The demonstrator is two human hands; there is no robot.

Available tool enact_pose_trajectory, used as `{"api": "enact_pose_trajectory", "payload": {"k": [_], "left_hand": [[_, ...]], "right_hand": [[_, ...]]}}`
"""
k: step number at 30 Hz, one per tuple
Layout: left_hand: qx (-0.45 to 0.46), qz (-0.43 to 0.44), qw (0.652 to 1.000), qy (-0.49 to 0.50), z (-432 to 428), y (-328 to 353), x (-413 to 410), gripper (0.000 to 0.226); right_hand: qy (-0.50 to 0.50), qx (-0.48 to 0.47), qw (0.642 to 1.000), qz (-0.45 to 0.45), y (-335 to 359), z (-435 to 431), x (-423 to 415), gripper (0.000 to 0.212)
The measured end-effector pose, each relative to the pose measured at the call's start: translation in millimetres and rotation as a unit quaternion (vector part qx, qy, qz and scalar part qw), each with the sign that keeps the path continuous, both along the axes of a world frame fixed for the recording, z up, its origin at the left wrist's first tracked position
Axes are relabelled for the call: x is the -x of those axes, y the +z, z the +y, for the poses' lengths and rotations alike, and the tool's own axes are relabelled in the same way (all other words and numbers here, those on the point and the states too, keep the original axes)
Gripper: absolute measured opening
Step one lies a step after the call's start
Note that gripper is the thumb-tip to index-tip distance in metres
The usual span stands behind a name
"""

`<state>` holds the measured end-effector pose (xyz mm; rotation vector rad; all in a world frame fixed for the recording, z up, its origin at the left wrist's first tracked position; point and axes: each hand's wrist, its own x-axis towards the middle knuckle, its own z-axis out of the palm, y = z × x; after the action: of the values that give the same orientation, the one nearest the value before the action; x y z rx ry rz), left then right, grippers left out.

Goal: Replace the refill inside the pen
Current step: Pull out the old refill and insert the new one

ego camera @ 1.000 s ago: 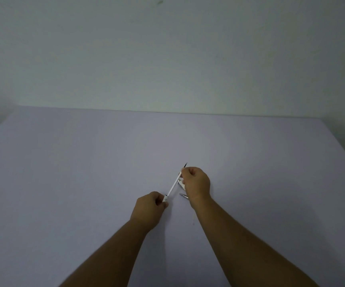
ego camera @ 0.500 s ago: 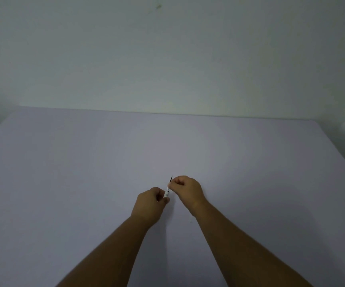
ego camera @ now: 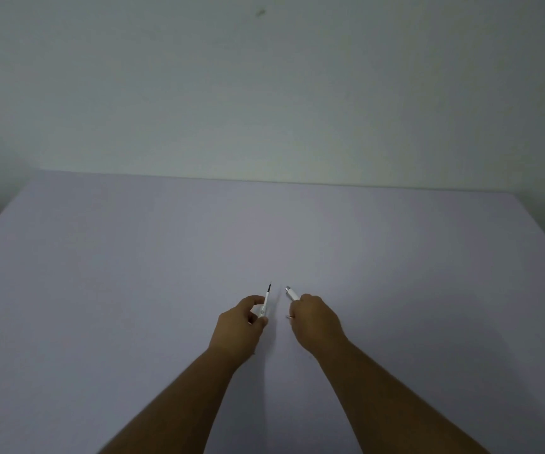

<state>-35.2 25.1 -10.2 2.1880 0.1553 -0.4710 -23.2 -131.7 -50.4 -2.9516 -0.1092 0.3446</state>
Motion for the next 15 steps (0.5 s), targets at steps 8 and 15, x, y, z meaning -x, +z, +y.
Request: {"api": "enact_pose_trajectory", "payload": {"k": [8,15], "left_hand": [[-0.025,-0.005,1.0,-0.017,-4,4,2,0.03],[-0.021,-0.017,0.999,-0.029,-12,9,5,0.032]], "right_hand": [[-0.339,-0.524,0.78,-0.027,40,5,-21,0.015],[-0.361,-0.599,0.715,0.011,58,1,-21,0.009]]}}
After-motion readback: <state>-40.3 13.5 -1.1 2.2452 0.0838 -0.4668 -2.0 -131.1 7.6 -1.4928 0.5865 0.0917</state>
